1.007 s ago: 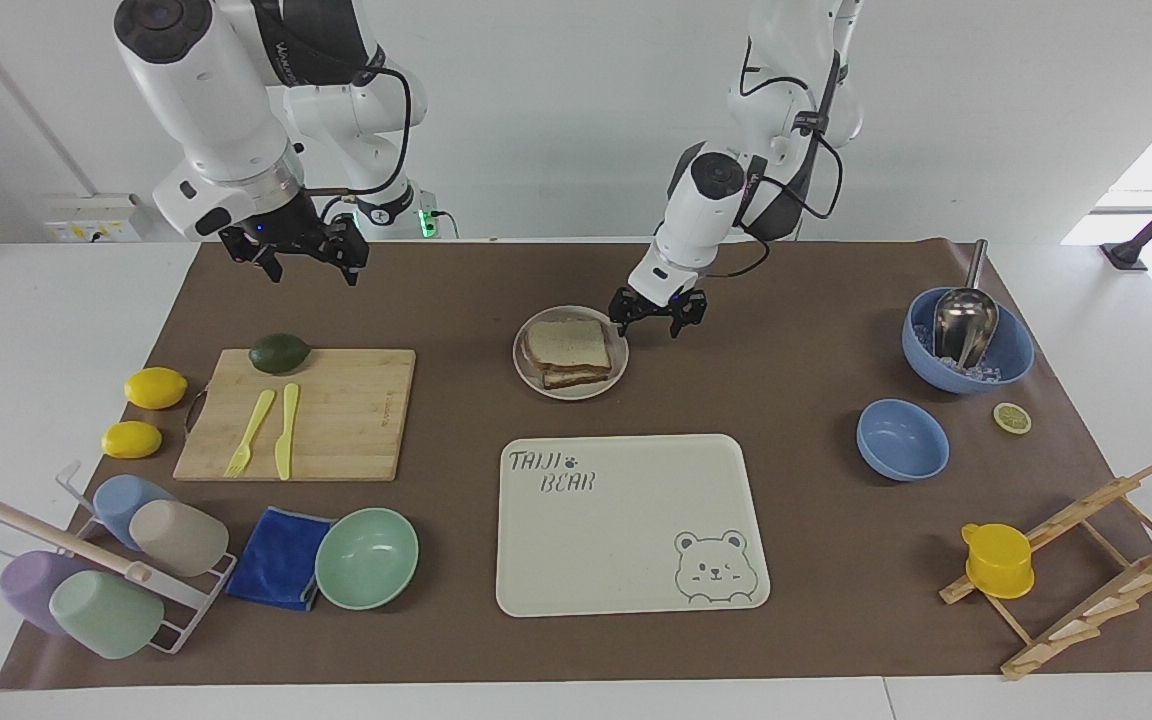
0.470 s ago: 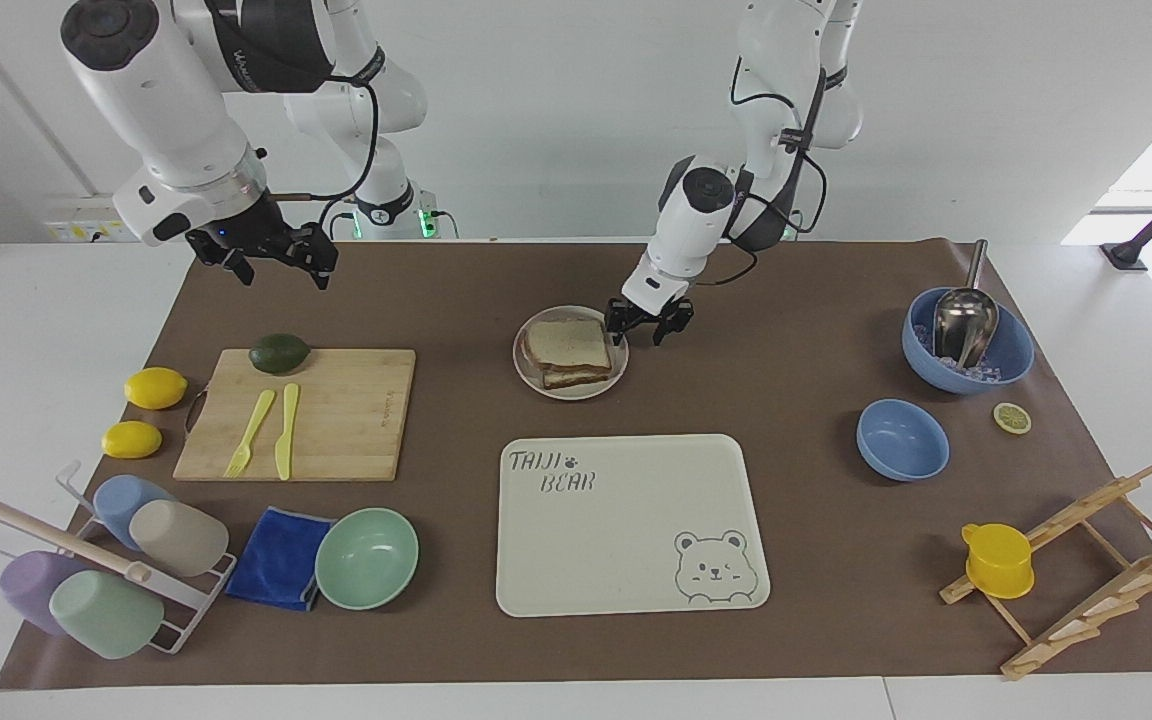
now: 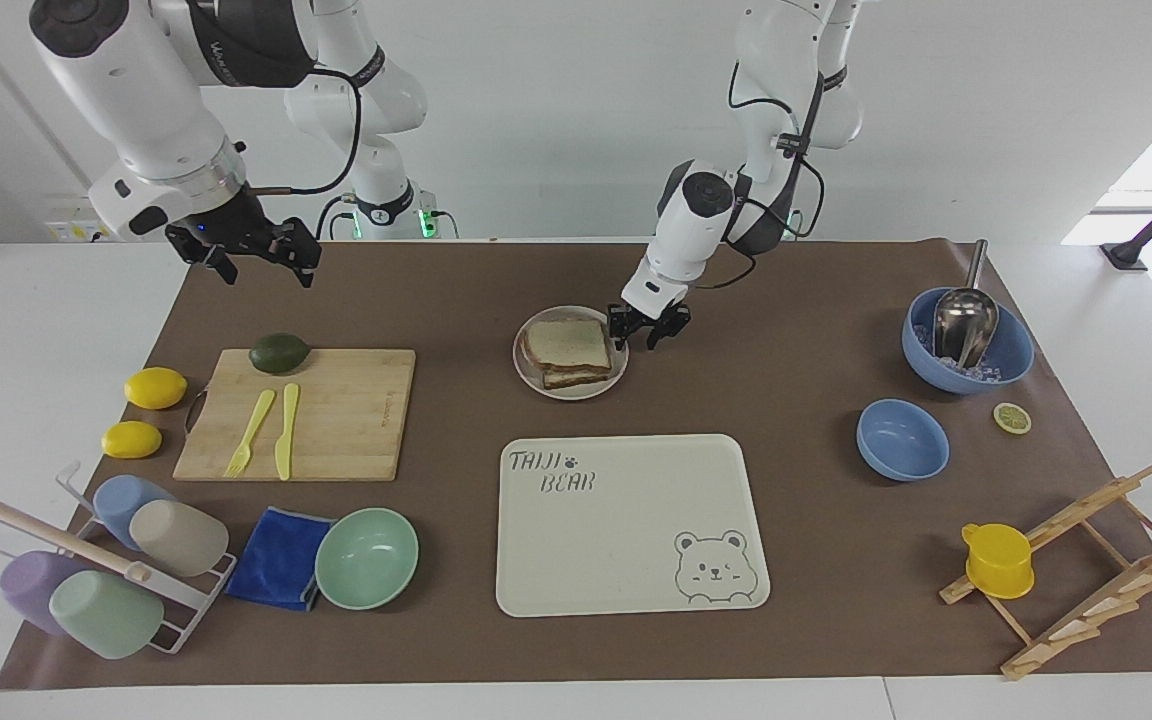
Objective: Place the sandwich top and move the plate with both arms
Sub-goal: 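Withdraw the right gripper while the left gripper reaches toward the plate, then grasp the plate rim nearest the robot with the left gripper, then slide the plate with the left gripper onto the bear placemat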
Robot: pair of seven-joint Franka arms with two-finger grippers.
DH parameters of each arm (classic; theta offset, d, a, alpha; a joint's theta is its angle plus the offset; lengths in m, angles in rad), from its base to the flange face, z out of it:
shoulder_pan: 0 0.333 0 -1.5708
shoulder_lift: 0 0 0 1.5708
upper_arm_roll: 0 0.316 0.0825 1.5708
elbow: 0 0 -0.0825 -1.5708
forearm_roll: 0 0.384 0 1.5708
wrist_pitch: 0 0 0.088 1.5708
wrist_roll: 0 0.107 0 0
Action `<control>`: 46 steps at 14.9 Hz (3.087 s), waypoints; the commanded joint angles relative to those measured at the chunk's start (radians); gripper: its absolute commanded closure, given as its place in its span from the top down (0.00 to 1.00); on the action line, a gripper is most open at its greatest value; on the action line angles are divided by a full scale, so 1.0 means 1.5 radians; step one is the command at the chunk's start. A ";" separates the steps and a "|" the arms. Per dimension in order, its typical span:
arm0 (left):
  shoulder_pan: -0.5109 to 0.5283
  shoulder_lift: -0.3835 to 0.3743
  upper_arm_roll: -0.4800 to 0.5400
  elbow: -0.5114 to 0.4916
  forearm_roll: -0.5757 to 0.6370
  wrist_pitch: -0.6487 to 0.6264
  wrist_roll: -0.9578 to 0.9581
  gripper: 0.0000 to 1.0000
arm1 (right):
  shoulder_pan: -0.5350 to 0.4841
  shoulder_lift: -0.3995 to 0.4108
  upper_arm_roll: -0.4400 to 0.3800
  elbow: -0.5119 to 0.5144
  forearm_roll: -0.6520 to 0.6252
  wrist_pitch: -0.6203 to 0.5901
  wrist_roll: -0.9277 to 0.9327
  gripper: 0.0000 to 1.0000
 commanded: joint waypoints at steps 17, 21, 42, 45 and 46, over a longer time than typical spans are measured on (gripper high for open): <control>-0.024 0.033 0.009 0.016 -0.018 0.038 0.018 0.00 | -0.021 -0.004 0.007 -0.006 0.013 -0.007 -0.025 1.00; -0.019 0.034 0.009 0.018 -0.018 0.037 0.028 0.00 | -0.021 -0.005 0.006 -0.008 0.013 -0.008 -0.024 1.00; 0.148 0.137 0.011 0.394 -0.095 -0.254 0.053 0.00 | -0.022 -0.008 0.006 -0.009 0.014 -0.005 -0.020 1.00; 0.151 0.204 0.014 0.471 -0.113 -0.252 0.050 0.00 | -0.023 -0.008 0.006 -0.010 0.013 -0.005 -0.020 1.00; 0.153 0.233 0.014 0.502 -0.113 -0.253 0.048 0.00 | -0.023 -0.008 0.006 -0.010 0.013 -0.005 -0.020 1.00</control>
